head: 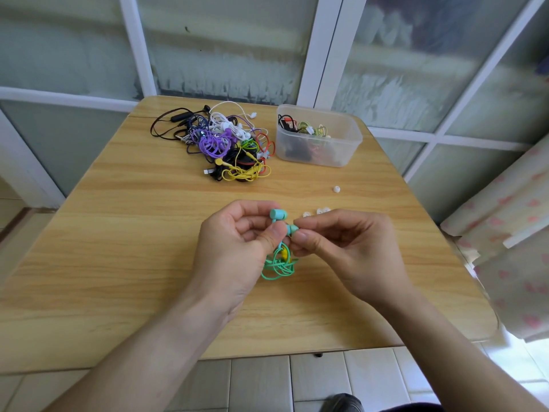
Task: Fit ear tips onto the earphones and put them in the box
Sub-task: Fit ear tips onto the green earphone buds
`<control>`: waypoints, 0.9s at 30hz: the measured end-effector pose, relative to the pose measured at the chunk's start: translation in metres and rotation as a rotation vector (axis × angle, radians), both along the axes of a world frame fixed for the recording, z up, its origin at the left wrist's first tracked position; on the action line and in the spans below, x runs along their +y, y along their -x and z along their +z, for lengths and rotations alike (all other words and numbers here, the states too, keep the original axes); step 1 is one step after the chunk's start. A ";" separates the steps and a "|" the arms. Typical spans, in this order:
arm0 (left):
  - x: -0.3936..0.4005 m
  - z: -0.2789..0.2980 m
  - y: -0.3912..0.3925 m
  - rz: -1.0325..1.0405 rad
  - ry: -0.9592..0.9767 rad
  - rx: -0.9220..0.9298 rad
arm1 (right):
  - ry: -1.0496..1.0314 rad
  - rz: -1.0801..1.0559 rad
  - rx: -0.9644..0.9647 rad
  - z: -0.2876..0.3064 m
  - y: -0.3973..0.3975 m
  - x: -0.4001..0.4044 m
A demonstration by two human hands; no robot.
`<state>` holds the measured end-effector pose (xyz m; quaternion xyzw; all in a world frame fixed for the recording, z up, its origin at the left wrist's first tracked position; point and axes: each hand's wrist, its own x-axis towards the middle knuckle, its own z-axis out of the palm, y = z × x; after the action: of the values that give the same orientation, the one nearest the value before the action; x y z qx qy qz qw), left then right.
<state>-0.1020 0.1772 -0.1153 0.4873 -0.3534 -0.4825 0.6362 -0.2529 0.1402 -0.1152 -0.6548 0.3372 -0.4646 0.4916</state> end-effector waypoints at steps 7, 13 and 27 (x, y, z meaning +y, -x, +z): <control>-0.001 0.001 -0.003 -0.005 -0.003 0.022 | 0.002 0.004 0.012 -0.001 -0.001 0.000; -0.003 0.001 -0.004 -0.030 0.046 -0.057 | -0.026 0.039 -0.024 0.000 0.000 0.001; 0.001 0.001 0.002 0.086 0.138 -0.261 | -0.096 0.034 -0.055 0.002 0.000 0.001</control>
<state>-0.1037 0.1782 -0.1139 0.5157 -0.4441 -0.3620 0.6370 -0.2531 0.1410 -0.1131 -0.6232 0.3343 -0.4572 0.5392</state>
